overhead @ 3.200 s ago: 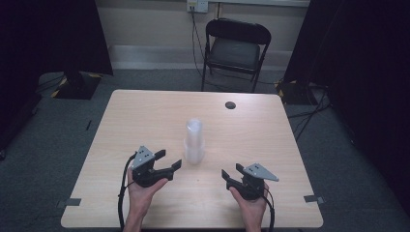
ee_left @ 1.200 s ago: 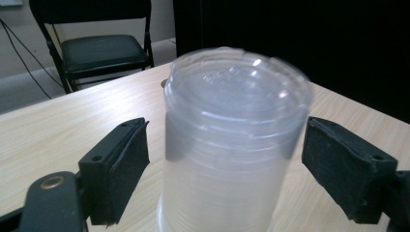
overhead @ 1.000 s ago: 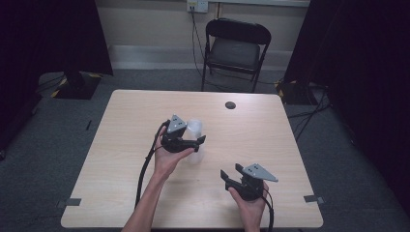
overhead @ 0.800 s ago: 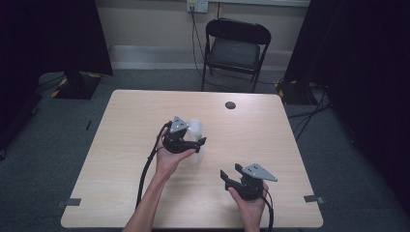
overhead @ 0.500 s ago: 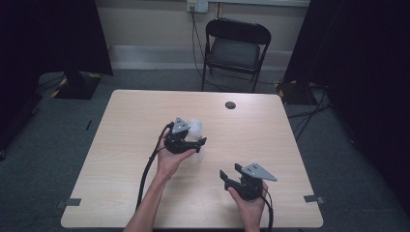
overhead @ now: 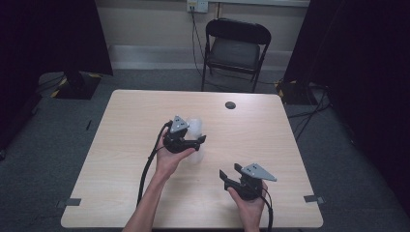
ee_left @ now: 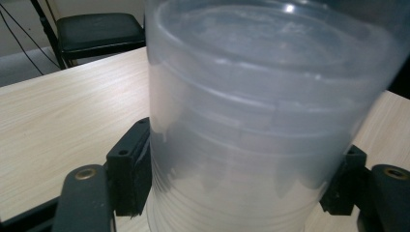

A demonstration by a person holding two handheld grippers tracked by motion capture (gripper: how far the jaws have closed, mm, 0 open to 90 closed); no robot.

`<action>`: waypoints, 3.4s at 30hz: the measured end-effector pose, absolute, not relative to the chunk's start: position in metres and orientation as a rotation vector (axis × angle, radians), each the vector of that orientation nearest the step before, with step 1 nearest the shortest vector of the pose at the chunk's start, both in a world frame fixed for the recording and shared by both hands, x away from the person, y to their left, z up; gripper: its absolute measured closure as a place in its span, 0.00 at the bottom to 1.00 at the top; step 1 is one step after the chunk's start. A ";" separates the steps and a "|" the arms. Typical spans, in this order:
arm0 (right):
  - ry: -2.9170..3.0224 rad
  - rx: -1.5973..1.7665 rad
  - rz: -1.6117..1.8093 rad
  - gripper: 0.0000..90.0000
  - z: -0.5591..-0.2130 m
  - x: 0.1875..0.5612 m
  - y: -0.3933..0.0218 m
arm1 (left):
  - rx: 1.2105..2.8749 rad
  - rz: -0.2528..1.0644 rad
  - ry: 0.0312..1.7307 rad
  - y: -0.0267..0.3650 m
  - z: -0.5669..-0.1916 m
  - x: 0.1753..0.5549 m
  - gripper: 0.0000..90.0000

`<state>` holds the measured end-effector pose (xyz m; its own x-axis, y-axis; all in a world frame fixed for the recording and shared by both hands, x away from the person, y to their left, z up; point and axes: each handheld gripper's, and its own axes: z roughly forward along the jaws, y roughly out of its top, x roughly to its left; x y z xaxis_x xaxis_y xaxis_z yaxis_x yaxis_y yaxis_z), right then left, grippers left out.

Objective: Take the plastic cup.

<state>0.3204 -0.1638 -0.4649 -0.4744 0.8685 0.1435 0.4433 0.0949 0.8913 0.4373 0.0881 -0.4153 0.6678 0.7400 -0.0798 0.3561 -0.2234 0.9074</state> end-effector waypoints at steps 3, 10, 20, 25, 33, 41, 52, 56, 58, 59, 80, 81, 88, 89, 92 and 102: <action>1.954 1.281 1.347 0.39 -0.465 0.320 -0.164 | 1.825 0.466 0.878 0.089 -0.412 0.436 0.33; 1.951 1.287 1.349 0.39 -0.465 0.320 -0.165 | 1.804 0.487 0.863 0.089 -0.405 0.433 0.33; 1.947 1.290 1.350 0.39 -0.464 0.320 -0.165 | 1.773 0.487 0.865 0.092 -0.395 0.432 0.34; 1.949 1.287 1.349 0.39 -0.464 0.320 -0.165 | 1.758 0.487 0.868 0.093 -0.392 0.432 0.34; 1.950 1.286 1.350 0.39 -0.464 0.321 -0.165 | 1.727 0.504 0.858 0.092 -0.385 0.429 0.34; 1.944 1.283 1.351 0.39 -0.463 0.321 -0.166 | 1.686 0.479 0.860 0.094 -0.379 0.428 0.35; 1.944 1.285 1.357 0.38 -0.463 0.320 -0.166 | 1.651 0.465 0.869 0.097 -0.372 0.429 0.36; 1.944 1.284 1.357 0.38 -0.463 0.320 -0.165 | 1.629 0.422 0.852 0.102 -0.371 0.430 0.36; 1.943 1.285 1.358 0.38 -0.463 0.319 -0.165 | 1.617 0.409 0.855 0.105 -0.370 0.430 0.36; 1.943 1.284 1.358 0.38 -0.463 0.319 -0.165 | 1.609 0.403 0.856 0.106 -0.370 0.430 0.36; 1.949 1.268 1.368 0.38 -0.463 0.320 -0.164 | 1.560 0.398 0.856 0.128 -0.356 0.410 0.36; 1.952 1.265 1.367 0.38 -0.463 0.320 -0.163 | 1.562 0.397 0.863 0.130 -0.358 0.408 0.36; 1.962 1.260 1.366 0.38 -0.463 0.320 -0.161 | 1.542 0.391 0.895 0.146 -0.367 0.399 0.36; 1.963 1.259 1.364 0.38 -0.463 0.320 -0.160 | 1.544 0.393 0.898 0.148 -0.367 0.398 0.36; 1.966 1.258 1.366 0.38 -0.463 0.320 -0.159 | 1.535 0.373 0.907 0.154 -0.368 0.394 0.36; 1.978 1.230 1.368 0.38 -0.462 0.319 -0.154 | 1.521 0.305 0.911 0.163 -0.383 0.379 0.37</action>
